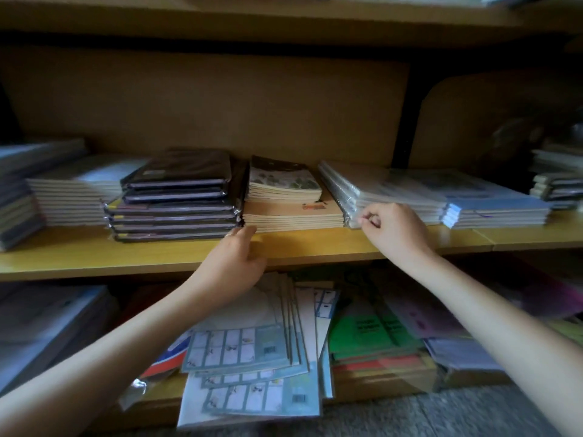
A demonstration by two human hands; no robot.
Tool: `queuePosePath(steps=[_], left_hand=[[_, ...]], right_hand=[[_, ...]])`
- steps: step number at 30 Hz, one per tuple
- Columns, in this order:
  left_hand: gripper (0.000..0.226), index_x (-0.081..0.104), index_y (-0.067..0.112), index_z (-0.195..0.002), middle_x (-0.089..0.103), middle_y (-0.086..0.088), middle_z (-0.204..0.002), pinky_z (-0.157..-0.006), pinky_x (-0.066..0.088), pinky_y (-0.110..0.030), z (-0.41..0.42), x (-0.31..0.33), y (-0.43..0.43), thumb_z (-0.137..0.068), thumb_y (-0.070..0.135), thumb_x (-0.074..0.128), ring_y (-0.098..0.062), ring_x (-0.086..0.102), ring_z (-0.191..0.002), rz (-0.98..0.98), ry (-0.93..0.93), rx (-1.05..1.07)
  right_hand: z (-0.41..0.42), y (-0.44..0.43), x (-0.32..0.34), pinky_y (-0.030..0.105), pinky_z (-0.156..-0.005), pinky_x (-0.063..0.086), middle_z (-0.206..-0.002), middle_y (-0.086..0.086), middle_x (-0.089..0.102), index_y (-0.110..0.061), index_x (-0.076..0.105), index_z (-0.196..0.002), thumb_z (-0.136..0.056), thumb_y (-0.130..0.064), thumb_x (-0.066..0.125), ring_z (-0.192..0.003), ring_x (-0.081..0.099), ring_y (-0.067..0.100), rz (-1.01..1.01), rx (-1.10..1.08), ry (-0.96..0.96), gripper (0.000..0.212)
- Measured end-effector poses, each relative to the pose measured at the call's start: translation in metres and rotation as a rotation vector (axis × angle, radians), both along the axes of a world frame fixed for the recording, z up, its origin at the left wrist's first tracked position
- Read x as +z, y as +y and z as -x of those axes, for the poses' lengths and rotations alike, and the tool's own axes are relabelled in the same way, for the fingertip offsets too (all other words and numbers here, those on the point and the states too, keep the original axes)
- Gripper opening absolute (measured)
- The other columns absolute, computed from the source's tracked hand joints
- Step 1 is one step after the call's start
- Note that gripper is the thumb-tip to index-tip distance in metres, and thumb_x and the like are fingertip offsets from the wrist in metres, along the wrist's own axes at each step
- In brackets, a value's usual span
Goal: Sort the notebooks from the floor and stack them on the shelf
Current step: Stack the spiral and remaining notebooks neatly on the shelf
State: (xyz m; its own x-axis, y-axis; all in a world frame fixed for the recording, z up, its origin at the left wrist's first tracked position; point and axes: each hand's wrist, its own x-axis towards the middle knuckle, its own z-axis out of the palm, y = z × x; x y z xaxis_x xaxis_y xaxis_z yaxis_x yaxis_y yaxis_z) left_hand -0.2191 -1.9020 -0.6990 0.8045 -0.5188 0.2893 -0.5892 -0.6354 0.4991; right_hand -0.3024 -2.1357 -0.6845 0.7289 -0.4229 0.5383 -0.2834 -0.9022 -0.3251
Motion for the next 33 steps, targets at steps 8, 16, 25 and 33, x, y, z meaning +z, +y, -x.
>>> queuePosePath(steps=[8,16,25,33], left_hand=[[0.066,0.020,0.028,-0.147,0.023,-0.013,-0.152,-0.112,0.024,-0.047,-0.010,0.003,-0.035,-0.088,0.020,0.048,-0.037,0.021,-0.137,0.162,0.480,0.219],[0.065,0.011,0.022,-0.150,0.013,-0.005,-0.157,-0.114,0.012,-0.041,0.004,0.000,-0.032,-0.093,0.015,0.042,-0.029,0.009,-0.143,0.070,0.307,0.152],[0.080,0.038,0.006,-0.136,0.037,-0.020,-0.132,-0.103,0.032,-0.043,-0.052,0.002,0.095,-0.071,0.025,0.079,-0.036,0.034,-0.122,0.174,-0.413,0.397],[0.062,0.047,0.011,-0.126,0.066,-0.011,-0.115,-0.087,0.044,-0.034,-0.092,-0.011,0.126,-0.074,0.025,0.077,-0.031,0.059,-0.108,0.270,-0.238,0.531]], right_hand=[[-0.013,0.019,-0.004,0.017,-0.052,0.035,-0.105,-0.006,0.069,-0.023,0.070,-0.105,-0.093,-0.025,0.050,-0.076,0.059,0.009,-0.009,0.097,0.127,0.023],[-0.025,0.036,-0.008,0.033,-0.067,0.056,-0.100,-0.006,0.070,-0.026,0.068,-0.101,-0.093,-0.027,0.052,-0.082,0.064,0.013,-0.077,0.125,0.029,0.018],[-0.055,0.106,0.004,0.019,-0.059,0.038,-0.102,-0.012,0.057,-0.032,0.044,-0.131,-0.084,-0.046,0.063,-0.089,0.053,0.008,0.091,0.360,-0.034,0.053],[-0.093,0.156,-0.009,0.030,-0.062,0.047,-0.095,0.005,0.067,-0.018,0.043,-0.123,-0.075,-0.044,0.073,-0.087,0.064,0.021,0.330,0.152,-0.045,0.062]])
